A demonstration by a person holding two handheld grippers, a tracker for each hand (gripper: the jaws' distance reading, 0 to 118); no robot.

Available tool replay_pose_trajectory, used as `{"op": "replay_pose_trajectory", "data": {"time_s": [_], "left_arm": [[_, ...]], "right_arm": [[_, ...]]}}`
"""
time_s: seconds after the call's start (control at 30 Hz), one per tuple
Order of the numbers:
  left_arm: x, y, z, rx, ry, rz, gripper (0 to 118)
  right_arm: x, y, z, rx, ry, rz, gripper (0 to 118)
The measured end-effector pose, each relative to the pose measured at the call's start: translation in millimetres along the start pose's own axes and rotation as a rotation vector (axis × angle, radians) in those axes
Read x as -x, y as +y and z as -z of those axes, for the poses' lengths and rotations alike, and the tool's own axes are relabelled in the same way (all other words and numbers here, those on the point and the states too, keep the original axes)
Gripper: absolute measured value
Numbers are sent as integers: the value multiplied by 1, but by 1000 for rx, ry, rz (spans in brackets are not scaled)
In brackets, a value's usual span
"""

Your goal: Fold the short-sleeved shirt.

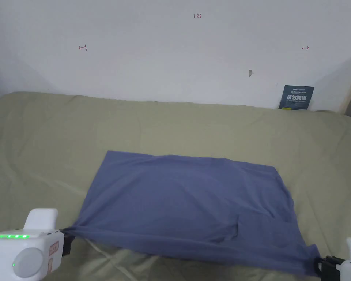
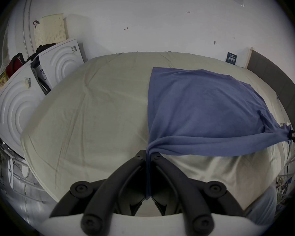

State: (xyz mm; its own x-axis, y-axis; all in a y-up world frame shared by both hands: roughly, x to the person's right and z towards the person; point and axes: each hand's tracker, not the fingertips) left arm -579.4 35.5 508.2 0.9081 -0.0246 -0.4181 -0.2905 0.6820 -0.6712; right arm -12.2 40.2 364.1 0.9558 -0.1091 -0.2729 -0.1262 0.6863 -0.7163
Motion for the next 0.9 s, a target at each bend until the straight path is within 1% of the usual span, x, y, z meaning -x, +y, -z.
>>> {"op": "replay_pose_trajectory", "data": {"time_s": [0.13,0.27,0.47,0.5,0.53,0.57,0.6,0.63,0.67,0.7,0.73,0.77,0.83,0.87,0.9], "left_arm": [[0,-21,-9,16,-7,24,0],[0,-30,-13,32,-10,10,0],[-1,-36,-6,56,-12,36,0],[-2,-38,-3,68,-11,39,0],[-3,-39,-2,70,-11,41,3],[-3,-41,-1,73,-19,45,3],[-2,-41,0,81,-45,42,6],[-1,-42,1,86,-74,36,17],[1,-42,2,112,-101,21,49],[3,-43,3,143,-116,-2,101],[4,-44,-3,141,-95,-23,116],[4,-42,-10,99,-93,-19,116],[6,-38,-21,85,-73,-10,115],[9,-37,-27,81,-76,-12,115],[11,-37,-32,76,-78,-17,115]], "right_arm": [[-6,-16,-8,17,9,4,0],[-8,-24,-9,30,5,22,1],[-15,-33,9,85,-5,52,1],[-16,-34,12,98,-2,58,4],[-17,-36,15,112,-4,67,11],[-17,-38,17,108,-10,75,11],[-16,-39,17,108,-22,87,17],[-16,-39,17,119,-54,98,34],[-17,-39,17,122,-43,100,73],[-18,-40,15,109,3,118,116],[-16,-37,9,55,21,143,118],[-16,-34,7,96,-3,139,117],[-16,-30,1,106,-3,153,117],[-13,-29,-3,97,-9,145,118],[-9,-27,-8,83,-16,119,118]]}}
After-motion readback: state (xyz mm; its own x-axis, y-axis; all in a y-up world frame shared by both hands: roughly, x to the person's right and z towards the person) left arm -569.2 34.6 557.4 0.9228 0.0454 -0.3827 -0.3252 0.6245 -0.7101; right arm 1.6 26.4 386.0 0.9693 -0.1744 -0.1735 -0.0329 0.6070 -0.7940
